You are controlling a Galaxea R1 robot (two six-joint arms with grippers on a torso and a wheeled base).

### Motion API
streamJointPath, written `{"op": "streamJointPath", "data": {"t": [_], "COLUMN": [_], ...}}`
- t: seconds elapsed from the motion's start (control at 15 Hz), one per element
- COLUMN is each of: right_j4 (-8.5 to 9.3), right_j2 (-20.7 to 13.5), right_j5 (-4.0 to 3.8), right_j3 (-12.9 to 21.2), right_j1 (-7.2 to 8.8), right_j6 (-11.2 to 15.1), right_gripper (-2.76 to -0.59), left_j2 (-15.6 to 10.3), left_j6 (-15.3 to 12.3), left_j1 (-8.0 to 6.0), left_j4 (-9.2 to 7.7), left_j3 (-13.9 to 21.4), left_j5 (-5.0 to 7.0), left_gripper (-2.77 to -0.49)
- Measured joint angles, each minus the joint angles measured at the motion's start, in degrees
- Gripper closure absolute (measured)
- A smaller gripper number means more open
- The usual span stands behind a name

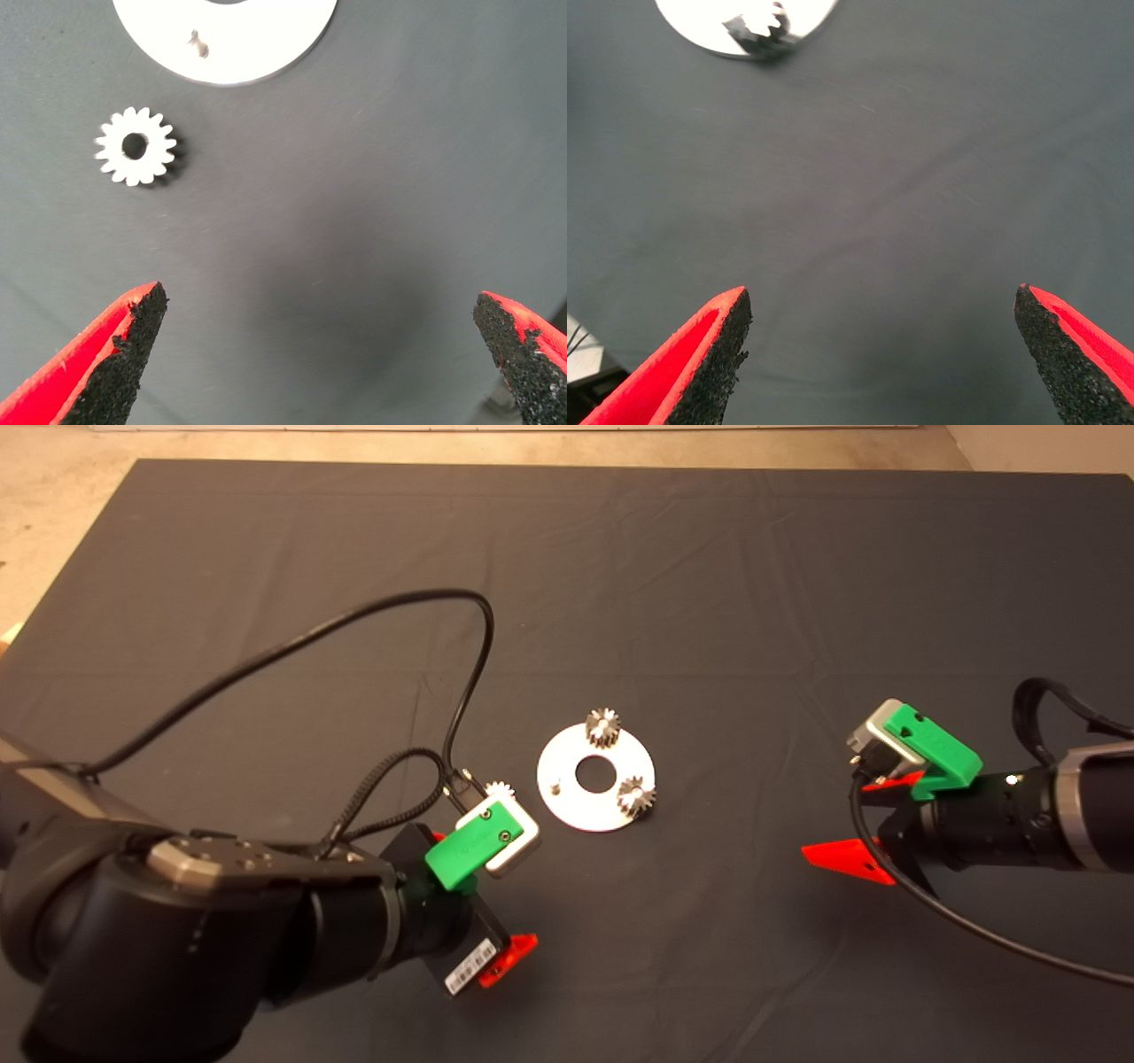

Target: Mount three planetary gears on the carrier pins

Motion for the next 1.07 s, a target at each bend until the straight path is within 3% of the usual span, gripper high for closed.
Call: {"op": "streamJointPath", "data": {"t": [0.2,0.27,0.53,0.73,0.87,0.93,1.07], "right_j4": [0.0,0.0,0.0,0.0,-0.04,-0.09,-1.22], "right_j2": [-2.22,-2.11,-2.13,-2.28,-2.44,-2.46,-2.44], "right_j5": [-0.17,0.23,0.5,0.48,0.58,0.63,1.49], "right_j3": [0.17,0.2,0.28,0.3,0.3,0.3,0.33], "right_j1": [0.0,0.0,0.11,0.07,-0.26,-1.11,-3.36], "right_j6": [0.03,0.08,0.19,0.17,0.17,0.17,0.17], "right_gripper": [-2.36,-2.36,-2.36,-2.36,-2.36,-2.36,-2.36], "left_j2": [-0.26,-0.28,-0.02,1.4,1.71,1.87,2.26], "left_j6": [4.88,5.6,11.87,14.63,17.13,18.13,18.5], "left_j1": [-0.48,-0.76,-0.81,-0.81,-0.81,-0.81,-0.81], "left_j4": [-2.52,-2.75,-3.42,-5.91,-6.17,-6.26,-6.24], "left_j3": [-3.24,-4.24,-10.42,-13.51,-15.35,-16.5,-17.44], "left_j5": [-0.09,-0.07,-0.02,-0.68,-0.94,-0.96,-1.62], "left_gripper": [-2.51,-2.51,-2.51,-2.51,-2.51,-2.51,-2.51]}}
